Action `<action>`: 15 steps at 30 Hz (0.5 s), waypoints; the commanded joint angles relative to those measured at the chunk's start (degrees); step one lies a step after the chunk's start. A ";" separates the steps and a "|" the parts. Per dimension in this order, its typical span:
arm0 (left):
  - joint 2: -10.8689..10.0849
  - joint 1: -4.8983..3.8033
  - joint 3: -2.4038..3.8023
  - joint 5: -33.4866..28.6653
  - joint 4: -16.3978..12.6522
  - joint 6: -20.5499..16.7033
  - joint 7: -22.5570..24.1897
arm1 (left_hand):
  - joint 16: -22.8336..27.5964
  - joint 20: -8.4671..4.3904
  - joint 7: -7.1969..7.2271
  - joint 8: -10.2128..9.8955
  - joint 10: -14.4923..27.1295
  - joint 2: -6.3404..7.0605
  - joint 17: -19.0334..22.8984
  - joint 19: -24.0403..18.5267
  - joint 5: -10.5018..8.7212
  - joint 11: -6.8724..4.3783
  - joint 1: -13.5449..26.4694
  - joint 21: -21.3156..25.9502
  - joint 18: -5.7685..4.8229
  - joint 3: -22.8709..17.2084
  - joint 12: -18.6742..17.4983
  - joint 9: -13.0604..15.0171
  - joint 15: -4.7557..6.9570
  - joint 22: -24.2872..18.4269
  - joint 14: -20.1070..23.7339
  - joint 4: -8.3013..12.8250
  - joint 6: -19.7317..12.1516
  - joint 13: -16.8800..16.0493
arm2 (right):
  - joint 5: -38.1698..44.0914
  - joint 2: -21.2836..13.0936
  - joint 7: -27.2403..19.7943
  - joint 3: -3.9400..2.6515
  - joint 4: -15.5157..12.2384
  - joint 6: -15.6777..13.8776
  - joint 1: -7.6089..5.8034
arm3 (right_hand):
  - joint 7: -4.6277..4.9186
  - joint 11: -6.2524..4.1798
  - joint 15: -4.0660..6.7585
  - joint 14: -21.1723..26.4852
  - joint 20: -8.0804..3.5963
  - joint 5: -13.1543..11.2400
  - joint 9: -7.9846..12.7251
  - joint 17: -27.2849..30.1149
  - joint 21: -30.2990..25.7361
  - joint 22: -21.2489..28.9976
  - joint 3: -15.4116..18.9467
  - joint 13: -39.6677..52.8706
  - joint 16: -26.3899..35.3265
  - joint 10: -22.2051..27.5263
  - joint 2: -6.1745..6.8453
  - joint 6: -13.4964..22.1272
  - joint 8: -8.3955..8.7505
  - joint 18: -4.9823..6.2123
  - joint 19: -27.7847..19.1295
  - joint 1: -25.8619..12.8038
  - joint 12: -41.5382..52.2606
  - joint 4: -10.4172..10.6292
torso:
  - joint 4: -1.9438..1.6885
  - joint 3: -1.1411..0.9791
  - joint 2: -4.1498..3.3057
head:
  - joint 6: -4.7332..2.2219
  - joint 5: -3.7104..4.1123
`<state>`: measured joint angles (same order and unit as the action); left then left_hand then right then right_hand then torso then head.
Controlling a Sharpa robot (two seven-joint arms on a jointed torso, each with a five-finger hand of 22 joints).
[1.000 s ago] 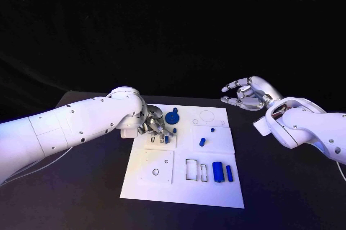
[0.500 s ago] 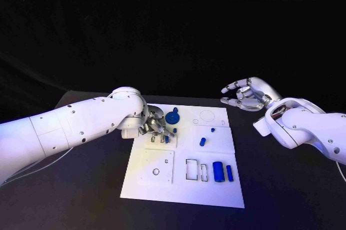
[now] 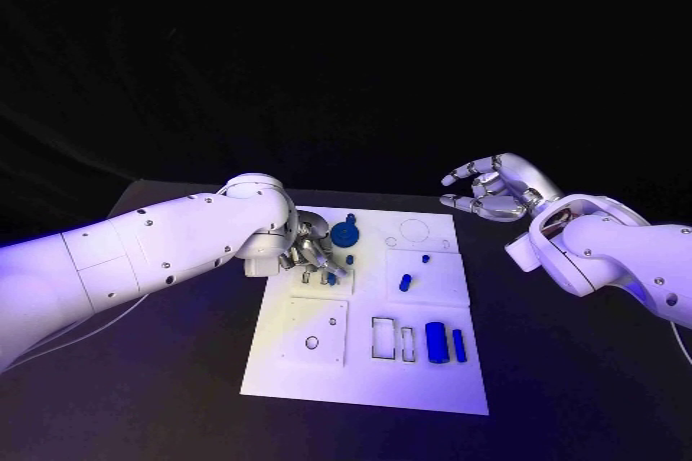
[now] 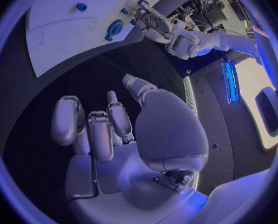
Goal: Assemble the parts on the task board
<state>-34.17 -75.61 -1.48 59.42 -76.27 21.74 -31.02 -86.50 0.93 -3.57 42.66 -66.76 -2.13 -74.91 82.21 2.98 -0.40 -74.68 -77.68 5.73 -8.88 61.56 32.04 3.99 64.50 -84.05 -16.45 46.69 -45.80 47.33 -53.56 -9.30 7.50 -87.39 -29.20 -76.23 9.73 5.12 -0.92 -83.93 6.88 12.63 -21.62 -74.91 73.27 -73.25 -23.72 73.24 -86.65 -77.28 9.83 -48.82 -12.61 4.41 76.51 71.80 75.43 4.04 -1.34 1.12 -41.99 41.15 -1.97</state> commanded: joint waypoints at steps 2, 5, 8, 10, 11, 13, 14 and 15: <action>0.14 0.01 -0.05 -1.10 -0.02 1.09 0.08 | -0.24 -0.14 0.20 -0.65 0.03 0.91 -8.04 0.24 0.05 -0.48 -3.10 -0.36 -1.04 -5.18 -0.09 -0.02 0.62 0.13 -4.24 0.04 -0.21 0.22 | 0.59 0.10 0.13 0.01 0.12 0.85 0.07 | -0.02 -0.37 0.33 -3.44 -0.14 0.32 -0.04 -3.85 -0.20 0.05 0.12 -0.09 0.30 0.01 -0.02 -0.20 -0.38 0.54 -0.13 -0.59 -0.32 0.21 | -0.08 0.01 0.00 | 0.04 0.04; 0.08 0.01 -0.05 -2.23 0.01 0.87 0.12 | -0.20 -0.21 0.22 -0.72 0.05 2.74 -7.92 0.23 0.09 -0.50 -5.03 -0.41 -1.07 -12.00 -0.25 0.25 0.65 0.28 -4.21 0.25 -0.35 0.38 | 0.59 0.12 0.14 0.01 0.20 0.86 0.09 | -0.02 -0.37 0.33 -3.44 -0.14 0.32 -0.04 -3.85 -0.20 0.05 0.12 -0.09 0.30 0.01 -0.02 -0.20 -0.38 0.54 -0.13 -0.59 -0.32 0.21 | -0.08 0.01 0.00 | 0.06 0.05; -0.02 0.01 -0.04 -3.82 0.05 0.53 0.16 | -0.16 -0.23 -0.34 0.47 -0.49 6.69 -7.74 0.25 0.16 -0.46 -5.26 -0.55 -1.05 -24.63 -0.18 1.73 0.56 0.59 -4.18 1.61 -0.72 0.37 | 0.59 0.14 0.13 0.01 0.28 0.88 0.13 | -0.04 -0.38 0.34 -3.40 -0.15 0.31 -0.04 -3.70 -0.30 0.13 0.17 -0.13 0.36 0.02 0.00 -0.19 -0.41 0.56 -0.19 -0.67 -0.35 0.28 | -0.07 0.00 -0.01 | 0.06 0.05; -0.15 0.01 0.00 -5.15 0.04 0.28 0.19 | -0.14 -0.02 -0.18 1.58 -1.00 8.65 -7.64 0.24 0.09 -0.31 -3.09 -0.60 -1.13 -30.92 0.11 2.99 0.38 0.73 -4.16 2.65 -0.97 0.25 | 0.59 0.17 0.14 0.01 0.36 0.91 0.17 | -0.04 -0.38 0.34 -3.40 -0.15 0.31 -0.04 -3.70 -0.30 0.13 0.17 -0.13 0.36 0.02 0.00 -0.19 -0.41 0.56 -0.19 -0.67 -0.35 0.28 | -0.06 -0.02 0.00 | 0.06 0.00; -0.21 0.01 0.03 -5.64 0.01 0.18 0.21 | -0.11 0.00 -0.18 2.31 -1.38 9.48 -7.54 0.25 0.09 -0.31 -1.35 -0.65 -1.13 -34.32 0.44 3.86 0.40 0.84 -4.14 3.80 -1.10 0.00 | 0.59 0.18 0.14 0.02 0.40 0.92 0.18 | -0.04 -0.38 0.34 -3.39 -0.15 0.32 -0.04 -3.64 -0.42 0.24 0.18 -0.16 0.38 0.04 0.01 -0.19 -0.42 0.59 -0.29 -0.69 -0.38 0.29 | -0.06 -0.02 0.00 | 0.05 0.03; -0.38 0.01 0.10 -6.42 -0.10 0.01 0.24 | -0.12 -0.03 -0.23 2.89 -1.59 9.78 -7.52 0.23 0.01 -0.34 0.63 -0.67 -1.12 -36.89 0.62 4.61 0.28 0.90 -4.13 4.76 -1.21 -0.05 | 0.58 0.19 0.14 0.02 0.47 0.93 0.22 | -0.04 -0.38 0.34 -3.39 -0.15 0.32 -0.04 -3.64 -0.42 0.24 0.18 -0.16 0.38 0.04 0.01 -0.19 -0.42 0.59 -0.29 -0.69 -0.38 0.29 | -0.08 -0.02 -0.02 | 0.03 0.06; -0.51 0.01 0.15 -6.79 -0.21 -0.13 0.27 | -0.10 0.02 -0.12 3.13 -1.71 10.22 -7.45 0.25 0.02 -0.29 1.52 -0.70 -1.15 -37.75 0.78 4.98 0.43 0.98 -4.12 5.63 -1.34 -0.15 | 0.57 0.19 0.13 0.02 0.50 0.93 0.24 | -0.04 -0.38 0.34 -3.39 -0.15 0.32 -0.04 -3.64 -0.42 0.24 0.18 -0.16 0.38 0.04 0.01 -0.19 -0.42 0.59 -0.29 -0.69 -0.38 0.29 | -0.09 0.00 -0.03 | 0.04 0.05; -0.68 0.01 0.19 -7.09 -0.36 -0.27 0.30 | -0.09 0.02 -0.09 3.23 -1.85 10.24 -7.42 0.22 0.02 -0.31 1.82 -0.67 -1.13 -38.04 0.94 5.11 0.44 0.92 -4.11 5.88 -1.32 -0.33 | 0.56 0.18 0.13 0.02 0.54 0.92 0.25 | -0.04 -0.38 0.34 -3.39 -0.15 0.32 -0.04 -3.64 -0.42 0.24 0.18 -0.16 0.38 0.04 0.01 -0.19 -0.42 0.59 -0.29 -0.69 -0.38 0.29 | -0.11 0.00 -0.05 | 0.02 0.04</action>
<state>-34.76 -75.58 -1.36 55.53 -76.34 21.67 -30.98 -86.49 0.93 -3.69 45.79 -68.12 8.21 -74.91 82.21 2.89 -0.70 -73.46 -78.16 5.73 -38.77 62.24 31.97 4.32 65.43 -83.97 -18.88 45.56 -46.02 47.36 -53.42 -9.21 7.51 -86.90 -29.11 -76.03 9.73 5.12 -0.92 -83.93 6.88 12.63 -21.62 -74.90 73.04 -73.06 -23.72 73.16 -86.65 -77.28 9.83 -48.82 -12.84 4.41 76.51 71.80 75.43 4.04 -1.41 1.12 -42.00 41.19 -1.93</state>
